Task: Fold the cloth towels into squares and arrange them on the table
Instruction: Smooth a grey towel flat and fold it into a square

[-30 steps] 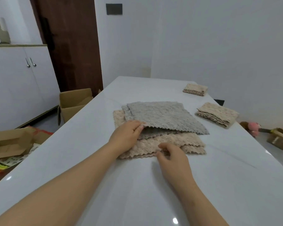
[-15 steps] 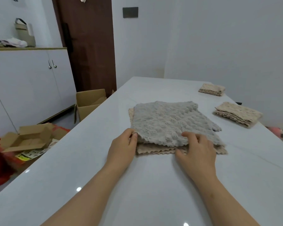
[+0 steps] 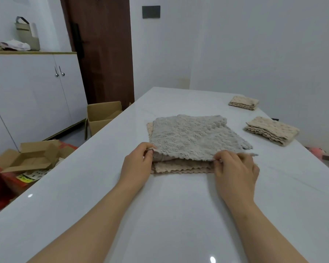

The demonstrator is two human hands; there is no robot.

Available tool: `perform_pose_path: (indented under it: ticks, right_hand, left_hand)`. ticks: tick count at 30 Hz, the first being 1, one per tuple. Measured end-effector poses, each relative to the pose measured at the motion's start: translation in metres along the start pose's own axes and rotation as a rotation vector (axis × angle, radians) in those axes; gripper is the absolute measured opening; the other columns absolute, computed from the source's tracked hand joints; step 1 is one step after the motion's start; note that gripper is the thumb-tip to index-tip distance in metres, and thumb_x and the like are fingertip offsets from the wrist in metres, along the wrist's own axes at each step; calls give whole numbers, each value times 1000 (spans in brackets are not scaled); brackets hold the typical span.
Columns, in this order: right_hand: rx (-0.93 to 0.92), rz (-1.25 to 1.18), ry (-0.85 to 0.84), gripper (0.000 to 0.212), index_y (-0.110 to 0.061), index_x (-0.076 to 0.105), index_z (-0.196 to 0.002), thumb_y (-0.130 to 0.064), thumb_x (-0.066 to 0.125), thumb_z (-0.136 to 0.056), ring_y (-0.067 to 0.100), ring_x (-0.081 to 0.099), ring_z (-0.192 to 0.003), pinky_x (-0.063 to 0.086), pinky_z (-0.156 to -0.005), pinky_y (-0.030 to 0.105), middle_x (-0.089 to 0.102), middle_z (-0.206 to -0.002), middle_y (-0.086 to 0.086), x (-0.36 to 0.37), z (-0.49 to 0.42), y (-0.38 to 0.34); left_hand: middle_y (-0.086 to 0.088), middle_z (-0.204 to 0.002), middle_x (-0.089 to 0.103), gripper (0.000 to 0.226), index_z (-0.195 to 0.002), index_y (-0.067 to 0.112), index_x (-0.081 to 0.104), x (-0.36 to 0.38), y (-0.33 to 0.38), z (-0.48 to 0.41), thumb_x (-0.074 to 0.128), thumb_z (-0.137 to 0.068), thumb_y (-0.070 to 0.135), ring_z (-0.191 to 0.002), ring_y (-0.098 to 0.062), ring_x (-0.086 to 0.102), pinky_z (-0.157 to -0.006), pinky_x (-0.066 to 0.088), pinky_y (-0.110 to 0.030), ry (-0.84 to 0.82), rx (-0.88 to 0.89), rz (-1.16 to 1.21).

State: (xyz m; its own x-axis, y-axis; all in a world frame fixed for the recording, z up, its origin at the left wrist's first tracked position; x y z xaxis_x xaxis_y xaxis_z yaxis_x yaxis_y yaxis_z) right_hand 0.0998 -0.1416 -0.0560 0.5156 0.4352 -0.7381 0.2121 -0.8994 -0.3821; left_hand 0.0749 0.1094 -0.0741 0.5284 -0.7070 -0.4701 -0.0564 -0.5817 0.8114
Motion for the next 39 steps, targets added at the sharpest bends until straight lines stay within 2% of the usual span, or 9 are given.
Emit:
perform_pose_path:
  ticks: [6, 10, 15, 19, 21, 24, 29, 33, 39]
  right_hand:
    - [-154, -27, 157, 9, -16, 63, -78, -7, 59, -79, 32, 60, -96, 22, -85, 35, 68, -74, -1, -32, 27, -21]
    - [-239, -41, 133, 8, -17, 63, -75, -11, 58, -75, 28, 63, -81, 25, -79, 31, 64, -65, -3, -47, 50, -30]
    - [-272, -92, -122, 10, -19, 63, -84, -11, 56, -85, 23, 59, -77, 23, -75, 23, 64, -73, -7, -47, 85, -34]
    - [-292, -195, -416, 10, -26, 64, -90, -25, 54, -87, 10, 55, -74, 40, -68, 16, 58, -71, -13, -50, 109, -46]
    - [-259, -271, -464, 11, -33, 63, -82, -36, 53, -85, 5, 56, -67, 43, -64, 18, 62, -66, -12, -56, 113, -45]
    - [-207, -280, -340, 10, -38, 58, -81, -34, 52, -89, 5, 57, -75, 45, -69, 26, 64, -75, -15, -72, 104, -33]
    - [-311, 4, -508, 27, -33, 58, -114, -39, 44, -93, 13, 47, -111, 38, -92, 28, 58, -117, -16, -44, 109, -34]
    - [-325, 57, -559, 25, -31, 59, -106, -42, 41, -93, 12, 47, -105, 39, -89, 25, 57, -110, -15, -40, 109, -36]
    - [-281, 51, -644, 37, -26, 48, -69, -55, 39, -90, 7, 49, -64, 39, -57, 23, 53, -67, -8, -46, 108, -47]
  left_hand:
    - [-1, -92, 61, 19, -102, 17, 61, -26, 13, 21, 44, -95, 13, -88, -18, 50, -64, 29, -23, 115, 73, -18]
    - [-2, -90, 61, 19, -102, 16, 61, -45, 18, 50, 43, -96, 13, -88, -17, 49, -66, 34, -13, 122, 109, -59]
    - [3, -74, 57, 17, -92, 25, 58, -62, 10, 84, 44, -94, 16, -83, -22, 52, -72, 42, -34, 77, 62, -212]
    - [8, -66, 56, 20, -83, 30, 55, -76, 3, 106, 43, -91, 18, -84, -21, 51, -81, 41, -35, -31, -7, -363]
    - [9, -75, 62, 21, -81, 35, 56, -82, 3, 112, 43, -88, 20, -91, -21, 52, -81, 38, -33, -79, -34, -498]
    - [2, -112, 62, 36, -110, 30, 63, -89, 26, 113, 35, -86, 34, -110, -23, 48, -92, 35, -34, 24, 119, -575]
    - [10, -157, 7, 48, -146, 37, 16, -6, 26, 127, 21, -99, 43, -146, -16, 0, -118, 4, -37, -517, 275, -669]
    - [13, -156, 13, 47, -144, 43, 16, 1, 15, 129, 22, -98, 48, -144, -13, 8, -118, 9, -36, -668, 267, -817]
    - [17, -139, 40, 39, -129, 47, 42, -20, 25, 135, 26, -94, 56, -129, -12, 35, -105, 33, -35, -808, 209, -844]
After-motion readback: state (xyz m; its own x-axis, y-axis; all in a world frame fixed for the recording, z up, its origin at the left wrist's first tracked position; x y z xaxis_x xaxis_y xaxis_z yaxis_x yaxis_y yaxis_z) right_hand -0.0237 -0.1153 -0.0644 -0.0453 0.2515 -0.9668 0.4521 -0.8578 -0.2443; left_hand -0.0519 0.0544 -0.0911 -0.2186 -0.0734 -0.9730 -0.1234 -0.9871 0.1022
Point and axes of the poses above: each hand's wrist, its own z-axis away from the middle knuckle, its own x-axis out of the palm, y = z × x, the point moved 10 cm from there along -z, towards the middle knuckle
